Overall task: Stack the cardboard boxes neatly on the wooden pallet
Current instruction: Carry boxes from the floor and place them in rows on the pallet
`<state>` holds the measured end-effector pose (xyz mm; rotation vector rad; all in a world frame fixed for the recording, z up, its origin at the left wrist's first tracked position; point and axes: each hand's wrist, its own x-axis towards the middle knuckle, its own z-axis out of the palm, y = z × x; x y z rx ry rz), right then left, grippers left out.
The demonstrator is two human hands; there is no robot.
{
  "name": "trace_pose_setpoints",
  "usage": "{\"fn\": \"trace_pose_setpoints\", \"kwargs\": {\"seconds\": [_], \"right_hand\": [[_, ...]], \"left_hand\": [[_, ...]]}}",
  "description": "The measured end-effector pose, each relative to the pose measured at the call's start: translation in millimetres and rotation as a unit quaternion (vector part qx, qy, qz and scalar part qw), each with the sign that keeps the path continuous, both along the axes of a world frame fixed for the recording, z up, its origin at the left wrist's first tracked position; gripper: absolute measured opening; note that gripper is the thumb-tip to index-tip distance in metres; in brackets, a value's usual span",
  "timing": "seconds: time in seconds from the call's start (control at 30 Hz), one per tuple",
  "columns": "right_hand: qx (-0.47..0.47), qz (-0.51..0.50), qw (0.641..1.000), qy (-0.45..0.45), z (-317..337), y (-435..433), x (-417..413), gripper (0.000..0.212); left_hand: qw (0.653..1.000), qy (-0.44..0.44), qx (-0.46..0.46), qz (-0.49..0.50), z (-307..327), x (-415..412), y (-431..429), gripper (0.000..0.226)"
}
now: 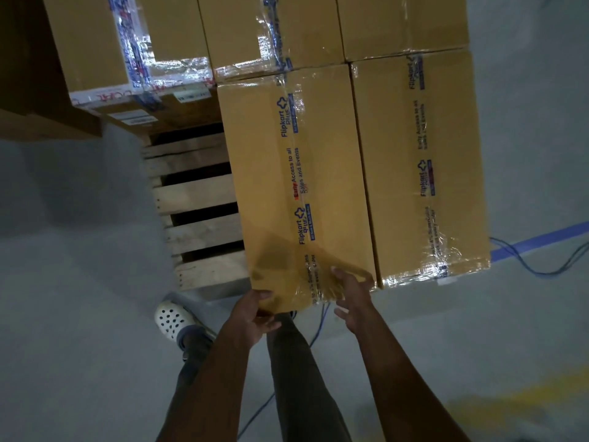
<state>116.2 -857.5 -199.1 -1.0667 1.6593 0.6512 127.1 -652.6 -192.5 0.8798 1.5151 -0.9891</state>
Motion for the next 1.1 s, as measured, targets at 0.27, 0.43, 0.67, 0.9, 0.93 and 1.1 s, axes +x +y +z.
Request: {"fn": "trace_pose_setpoints", "kwargs": {"seconds": [0.27,0.43,0.67,0.9,0.93,1.1], "right_hand": [[-0.017,0.069,0.997,0.028,-6.8,-4.3,-2.9,0.108],[-0.063,0.206,0.973,0.083,1.1,3.1,4.5,0.104],[-0.225,0.516,0.826,-0.031,3.2,-10.9,54.9,0.089],[-0.207,0.586,0.778,-0.092,-1.8,-40.4,119.8,0.082],[-0.201,0.582,0.783,-0.093,-2.4,-41.3,123.7,0.082],[-0.203,0.623,0.753,-0.066,-1.2,-44.7,125.1,0.083]], "left_hand": [[0.993,0.005,-0.001,-0.116,11.1,3.9,-5.6,0.068],[0.975,-0.024,0.001,-0.219,7.0,2.8,-16.2,0.069],[0.659,-0.268,0.219,-0.668,-10.5,23.9,-19.0,0.106],[0.589,-0.204,0.177,-0.762,-15.5,55.8,1.1,0.108],[0.585,-0.201,0.174,-0.766,-14.8,54.7,2.2,0.109],[0.619,-0.202,0.16,-0.742,-13.8,57.0,-3.3,0.108]]}}
